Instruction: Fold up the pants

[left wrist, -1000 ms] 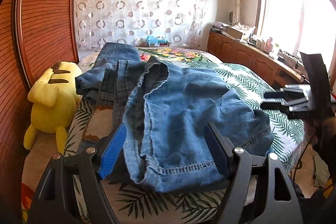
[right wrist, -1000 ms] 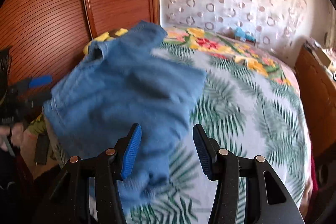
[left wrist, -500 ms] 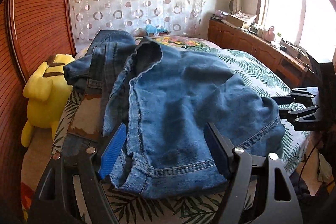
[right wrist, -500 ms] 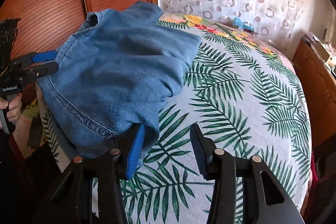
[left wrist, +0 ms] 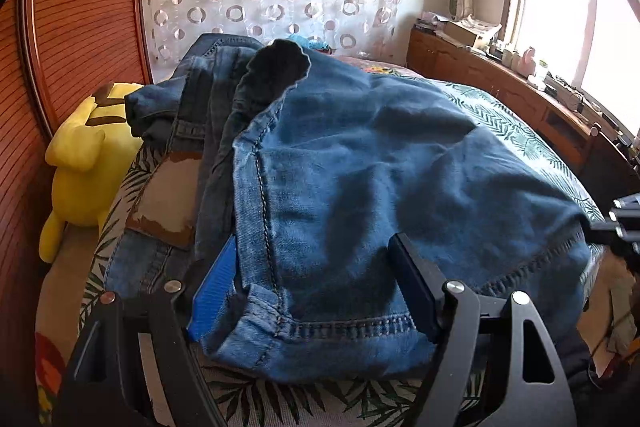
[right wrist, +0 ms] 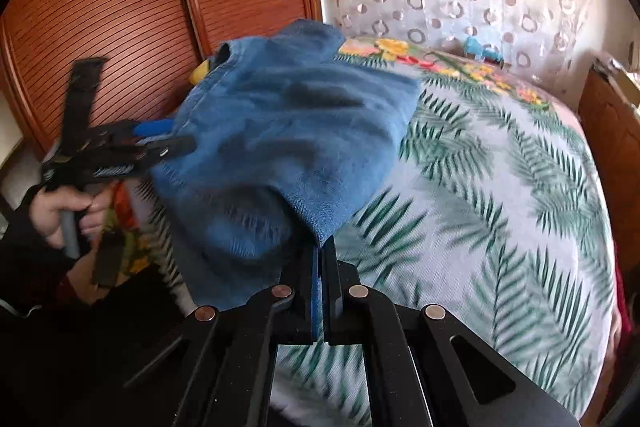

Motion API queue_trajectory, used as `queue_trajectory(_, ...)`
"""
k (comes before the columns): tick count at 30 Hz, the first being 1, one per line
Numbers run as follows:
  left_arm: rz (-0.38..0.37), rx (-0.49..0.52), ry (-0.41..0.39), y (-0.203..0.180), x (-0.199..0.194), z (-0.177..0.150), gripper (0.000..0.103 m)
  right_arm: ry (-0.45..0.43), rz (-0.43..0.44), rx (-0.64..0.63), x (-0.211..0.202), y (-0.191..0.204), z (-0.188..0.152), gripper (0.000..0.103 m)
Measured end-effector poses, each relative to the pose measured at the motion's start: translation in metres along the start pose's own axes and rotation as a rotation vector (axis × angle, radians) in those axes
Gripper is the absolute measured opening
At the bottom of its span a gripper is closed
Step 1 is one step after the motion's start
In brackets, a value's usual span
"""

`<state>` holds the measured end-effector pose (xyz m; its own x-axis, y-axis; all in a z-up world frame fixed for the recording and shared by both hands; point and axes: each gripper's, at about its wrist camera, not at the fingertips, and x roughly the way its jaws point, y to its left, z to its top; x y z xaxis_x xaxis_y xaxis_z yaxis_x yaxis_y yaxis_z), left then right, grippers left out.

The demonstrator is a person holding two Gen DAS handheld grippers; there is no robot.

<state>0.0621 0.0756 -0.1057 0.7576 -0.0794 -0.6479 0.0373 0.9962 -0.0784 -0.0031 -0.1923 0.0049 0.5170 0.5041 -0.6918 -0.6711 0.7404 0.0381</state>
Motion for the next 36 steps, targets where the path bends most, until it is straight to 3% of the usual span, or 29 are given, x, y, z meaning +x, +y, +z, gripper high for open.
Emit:
queue_trajectory(13, 0.002, 0.000, -0.002, 0.001, 0.000, -0.002, 0.077, 0.031, -0.004, -0.008, -0.015, 0.016, -0.022, 0.000)
queue_trajectory(20, -0.013, 0.003, -0.038, -0.006, -0.020, 0.007, 0.077, -0.026, -0.022, 0.040, -0.029, 0.001, -0.012, 0.001)
queue_trajectory(26, -0.048, 0.046, -0.083, -0.034, -0.039, 0.022, 0.077, -0.062, -0.102, 0.054, -0.035, -0.019, 0.003, 0.021)
queue_trajectory(31, -0.082, 0.086, -0.074, -0.056, -0.029, 0.032, 0.077, -0.097, -0.119, 0.092, -0.021, -0.043, 0.030, 0.022)
queue_trajectory(36, -0.108, 0.108, -0.037, -0.070, -0.008, 0.030, 0.077, -0.090, -0.112, 0.120, 0.019, -0.062, 0.067, 0.022)
